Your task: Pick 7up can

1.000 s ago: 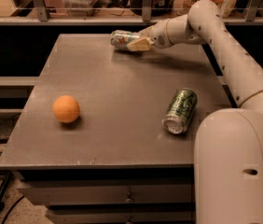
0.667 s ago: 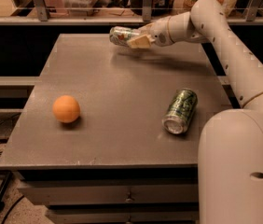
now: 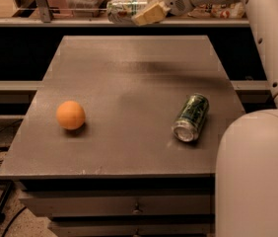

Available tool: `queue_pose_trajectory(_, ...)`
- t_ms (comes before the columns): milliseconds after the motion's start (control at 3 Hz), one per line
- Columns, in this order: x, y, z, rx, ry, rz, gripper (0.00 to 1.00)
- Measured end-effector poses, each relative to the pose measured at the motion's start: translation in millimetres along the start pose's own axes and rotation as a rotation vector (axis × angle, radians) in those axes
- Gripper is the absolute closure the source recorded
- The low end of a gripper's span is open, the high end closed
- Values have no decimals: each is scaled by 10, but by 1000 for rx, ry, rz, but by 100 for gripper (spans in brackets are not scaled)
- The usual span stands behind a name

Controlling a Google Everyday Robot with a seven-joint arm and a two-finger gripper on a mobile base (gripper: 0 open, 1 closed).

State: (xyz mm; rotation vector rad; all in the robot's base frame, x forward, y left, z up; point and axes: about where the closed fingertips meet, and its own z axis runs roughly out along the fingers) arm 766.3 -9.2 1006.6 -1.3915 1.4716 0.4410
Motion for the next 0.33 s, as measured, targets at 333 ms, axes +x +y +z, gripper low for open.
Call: queue_pose_trajectory(333, -34, 12, -23, -4, 0, -5, 100)
